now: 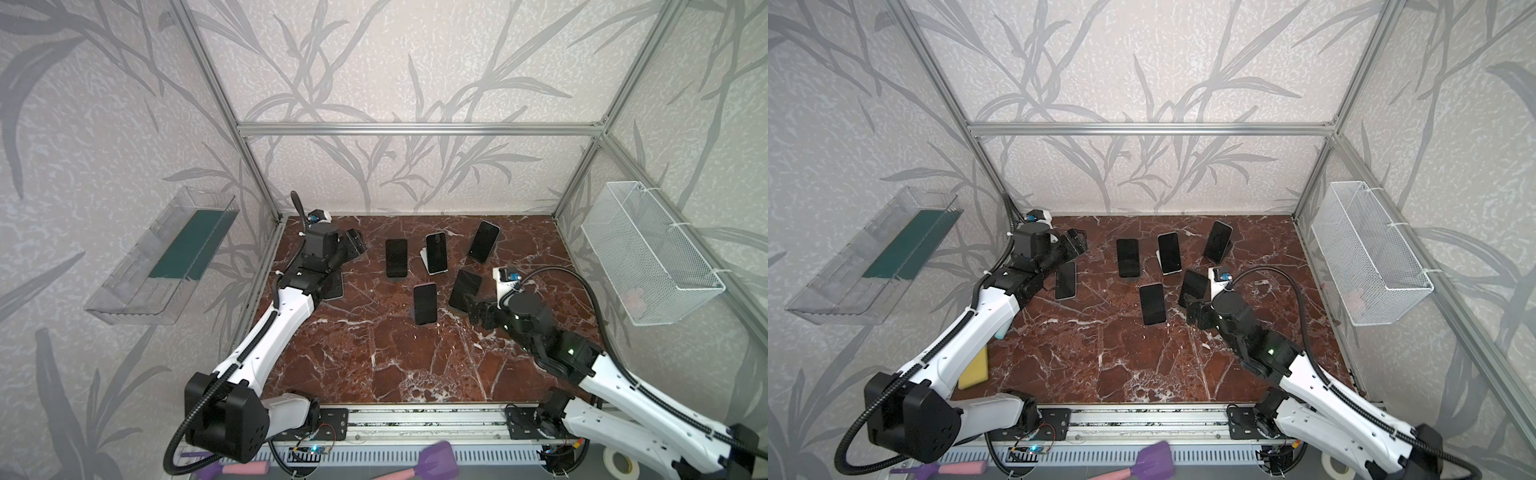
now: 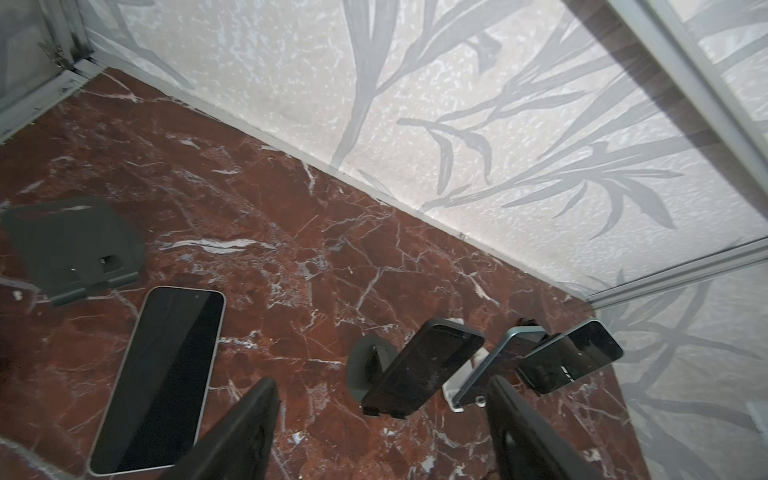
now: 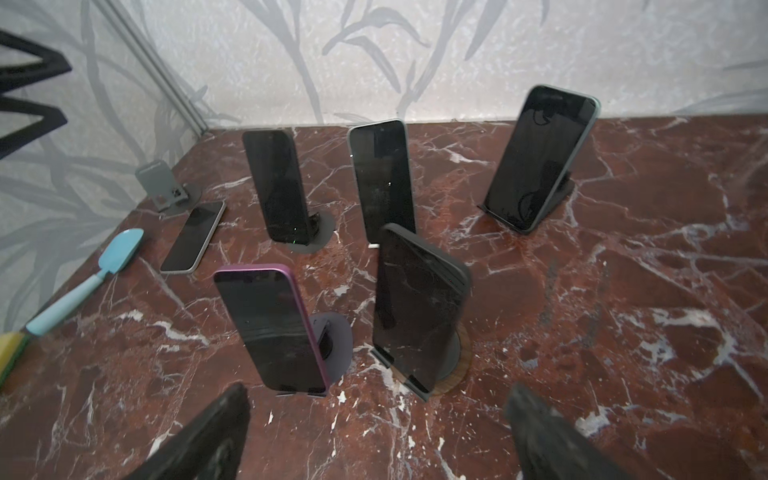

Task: Remove the phone from the phone stand
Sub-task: 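Lower the right gripper and close it on the purple-cased phone's top edge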

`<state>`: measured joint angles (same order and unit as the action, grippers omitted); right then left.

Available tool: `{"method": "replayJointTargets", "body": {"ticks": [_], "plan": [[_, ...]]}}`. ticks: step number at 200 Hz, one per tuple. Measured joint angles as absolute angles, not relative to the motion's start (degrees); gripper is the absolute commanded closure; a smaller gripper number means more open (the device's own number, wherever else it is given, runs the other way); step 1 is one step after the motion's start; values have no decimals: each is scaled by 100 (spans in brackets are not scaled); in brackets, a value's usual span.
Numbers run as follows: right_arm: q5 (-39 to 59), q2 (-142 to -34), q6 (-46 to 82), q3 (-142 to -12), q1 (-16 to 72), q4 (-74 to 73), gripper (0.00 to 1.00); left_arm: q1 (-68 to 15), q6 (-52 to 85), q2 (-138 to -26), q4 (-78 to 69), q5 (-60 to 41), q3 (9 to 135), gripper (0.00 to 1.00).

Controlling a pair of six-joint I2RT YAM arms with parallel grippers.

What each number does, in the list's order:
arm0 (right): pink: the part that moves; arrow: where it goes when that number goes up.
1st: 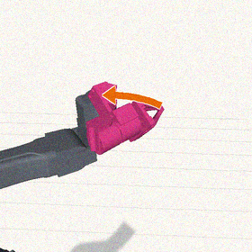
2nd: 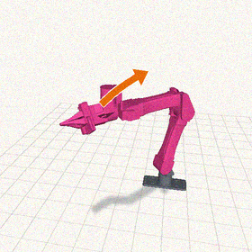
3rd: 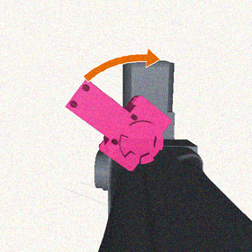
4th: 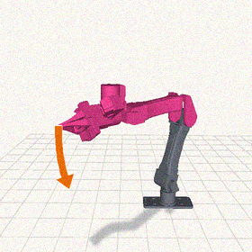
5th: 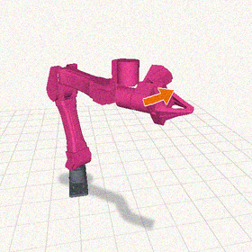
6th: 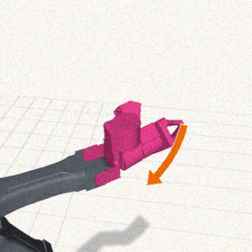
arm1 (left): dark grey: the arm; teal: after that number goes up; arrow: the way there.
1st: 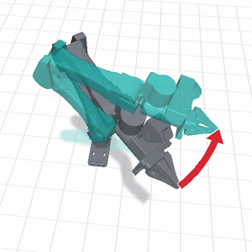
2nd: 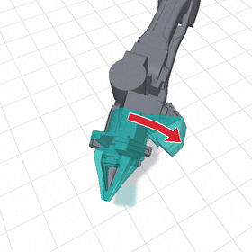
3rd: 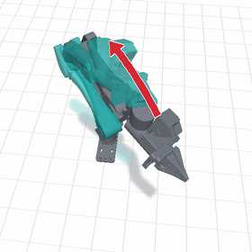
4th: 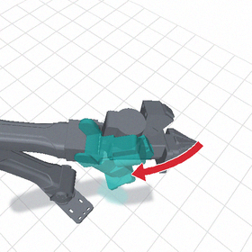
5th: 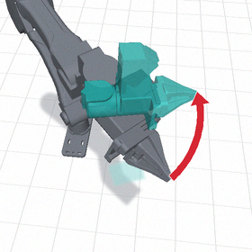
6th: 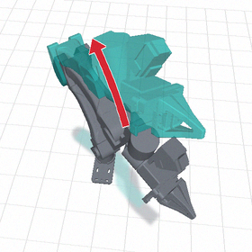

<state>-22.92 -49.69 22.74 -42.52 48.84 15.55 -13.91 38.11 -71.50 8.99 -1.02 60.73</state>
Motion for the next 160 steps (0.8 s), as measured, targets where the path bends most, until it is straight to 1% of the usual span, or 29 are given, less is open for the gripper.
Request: {"method": "replayJointTargets", "body": {"ticks": [14,26,47,97,123,160], "plan": [[-2506,-5415,2137,-4580,5218,1577,5,-1350,3990,-7144,786,-322,6040,22],[-2663,-5767,2112,-4783,5325,1579,5,-1317,4110,-7144,718,-451,6020,22],[-2786,-6289,2250,-5009,5369,1579,5,-1247,4272,-7096,519,-515,5900,22],[-3096,-7216,2792,-5537,5610,1522,0,-781,4884,-6976,143,-816,5557,23],[-3173,-7629,3055,-5680,5682,1404,1,-541,5190,-6976,-69,-1020,5513,26],[-3210,-8309,3214,-6029,5686,1313,1,-388,5516,-7081,-362,-1347,5426,26]]}}
